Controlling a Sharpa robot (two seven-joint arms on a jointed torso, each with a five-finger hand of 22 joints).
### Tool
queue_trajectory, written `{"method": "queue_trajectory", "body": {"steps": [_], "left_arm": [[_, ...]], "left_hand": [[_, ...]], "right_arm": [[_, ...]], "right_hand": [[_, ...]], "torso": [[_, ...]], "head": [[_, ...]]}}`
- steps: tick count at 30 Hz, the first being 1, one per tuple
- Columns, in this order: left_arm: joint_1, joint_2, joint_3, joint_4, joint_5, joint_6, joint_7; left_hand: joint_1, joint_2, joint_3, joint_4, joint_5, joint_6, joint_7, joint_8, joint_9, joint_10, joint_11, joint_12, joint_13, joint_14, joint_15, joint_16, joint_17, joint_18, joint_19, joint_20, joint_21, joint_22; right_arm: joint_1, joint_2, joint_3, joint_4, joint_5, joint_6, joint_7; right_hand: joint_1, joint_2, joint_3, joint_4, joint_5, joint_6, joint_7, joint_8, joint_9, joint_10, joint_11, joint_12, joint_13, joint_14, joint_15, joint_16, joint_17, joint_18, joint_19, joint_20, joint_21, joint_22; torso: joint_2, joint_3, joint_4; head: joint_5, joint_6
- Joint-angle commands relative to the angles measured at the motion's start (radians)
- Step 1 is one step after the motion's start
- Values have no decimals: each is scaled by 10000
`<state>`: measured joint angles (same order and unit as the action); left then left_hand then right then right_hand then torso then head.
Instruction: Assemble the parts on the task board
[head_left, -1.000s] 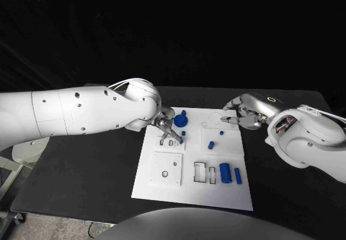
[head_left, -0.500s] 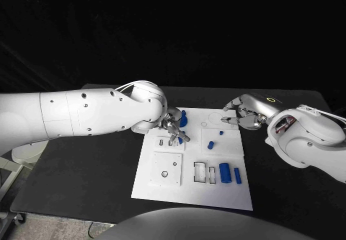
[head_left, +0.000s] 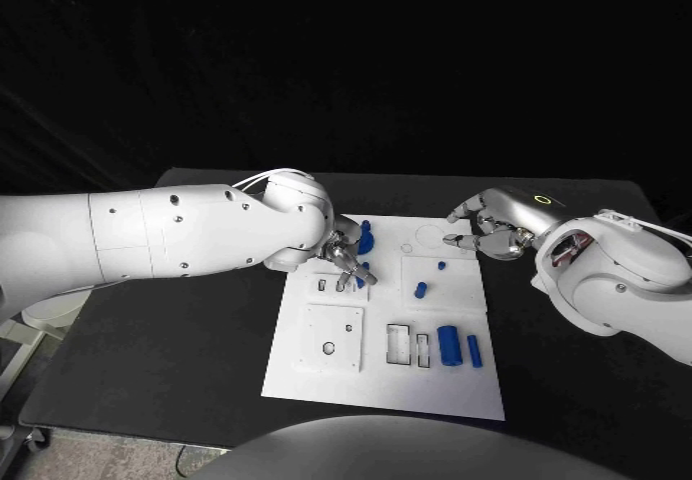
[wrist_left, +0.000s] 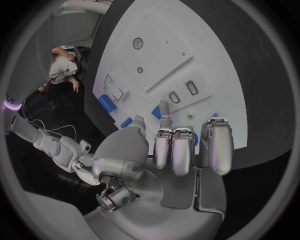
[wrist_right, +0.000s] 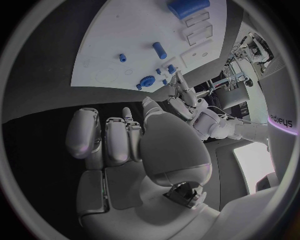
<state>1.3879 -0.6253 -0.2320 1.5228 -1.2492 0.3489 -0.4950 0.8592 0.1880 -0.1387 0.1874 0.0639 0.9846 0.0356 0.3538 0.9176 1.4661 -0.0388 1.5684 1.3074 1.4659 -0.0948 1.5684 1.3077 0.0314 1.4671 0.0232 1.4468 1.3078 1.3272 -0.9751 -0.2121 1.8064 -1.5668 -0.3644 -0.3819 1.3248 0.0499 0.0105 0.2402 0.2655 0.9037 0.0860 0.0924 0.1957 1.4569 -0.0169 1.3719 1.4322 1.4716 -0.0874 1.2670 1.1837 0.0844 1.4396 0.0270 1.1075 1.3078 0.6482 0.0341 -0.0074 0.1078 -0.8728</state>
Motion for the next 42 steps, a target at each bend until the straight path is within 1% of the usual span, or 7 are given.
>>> {"method": "queue_trajectory", "body": {"steps": [1,5,12,22,31,35,42], "left_arm": [[-50,87,0,-52,-274,-91,73],[-99,163,0,-124,-302,-164,79],[-145,291,1,-307,-322,-214,87],[-219,474,2,-579,-481,-241,92],[-284,573,2,-696,-524,-129,89],[-318,606,2,-726,-528,-80,94],[-339,648,3,-747,-532,-20,100]], "left_hand": [[114,15,49,-129,113,87,-7,-88,-41,1047,-7,24,2634,1049,17,24,2631,158,-11,-36,-69,840],[149,4,140,-248,355,132,-4,-207,-95,1047,-4,24,2634,1049,18,24,2631,159,-6,-35,-88,837],[198,-19,225,-363,515,179,-5,-293,-127,1047,-4,24,2634,1049,18,24,2631,162,-8,-34,-110,828],[376,-46,453,-638,827,301,-25,-418,-159,1047,-18,24,2634,1049,11,24,2631,176,-30,-40,-174,785],[462,-78,556,-768,900,342,-35,-465,-164,1047,-24,24,2634,1049,7,24,2631,181,-40,-44,-203,766],[554,-129,677,-920,1046,369,-42,-530,-173,1047,-30,24,2634,1049,1,24,2631,184,-44,-49,-227,758],[630,-210,780,-1062,1169,423,-54,-577,-175,1047,-40,24,2634,1049,-5,24,2631,185,-42,-54,-243,758]], "right_arm": [[-2,-2,2,20,-32,65,-86],[-2,-20,2,28,-32,69,-94],[-2,-53,2,37,-32,95,-105],[-2,-76,2,54,-32,123,-113],[-2,-86,2,63,-32,142,-122],[-2,-85,2,64,-32,144,-122],[-2,-85,2,44,-31,154,-121]], "right_hand": [[139,48,53,-1,32,55,-4,-51,-15,38,-13,-24,-931,374,47,-30,-13,49,-2,11,-57,1164],[141,47,62,-2,53,57,2,-53,-19,35,-11,-29,-938,373,48,-34,-19,50,-3,11,-63,1163],[141,47,62,-2,53,57,2,-53,-19,35,-11,-29,-938,373,48,-34,-19,50,-3,11,-63,1163],[142,46,68,-2,68,56,3,-56,-23,34,-10,-30,-939,373,49,-37,-23,51,-4,12,-70,1163],[151,41,79,-8,89,48,-3,-65,-31,26,-11,-46,-957,372,50,-41,-30,55,-9,12,-94,1157],[171,32,101,-22,126,39,-6,-76,-42,22,-13,-50,-963,370,49,-46,-39,54,-6,13,-91,1161],[199,19,137,-43,194,35,-8,-88,-58,20,-16,-53,-967,371,48,-41,-37,56,-7,13,-104,1163]], "torso": [[1,-3,-7],[-1,-2,-4],[-2,3,-7],[0,-3,0],[-1,0,-3],[-1,-1,-5],[-4,-1,-6]], "head": [[-24,2],[-55,2],[-10,2],[-45,2],[-61,2],[-76,2],[-78,2]]}}
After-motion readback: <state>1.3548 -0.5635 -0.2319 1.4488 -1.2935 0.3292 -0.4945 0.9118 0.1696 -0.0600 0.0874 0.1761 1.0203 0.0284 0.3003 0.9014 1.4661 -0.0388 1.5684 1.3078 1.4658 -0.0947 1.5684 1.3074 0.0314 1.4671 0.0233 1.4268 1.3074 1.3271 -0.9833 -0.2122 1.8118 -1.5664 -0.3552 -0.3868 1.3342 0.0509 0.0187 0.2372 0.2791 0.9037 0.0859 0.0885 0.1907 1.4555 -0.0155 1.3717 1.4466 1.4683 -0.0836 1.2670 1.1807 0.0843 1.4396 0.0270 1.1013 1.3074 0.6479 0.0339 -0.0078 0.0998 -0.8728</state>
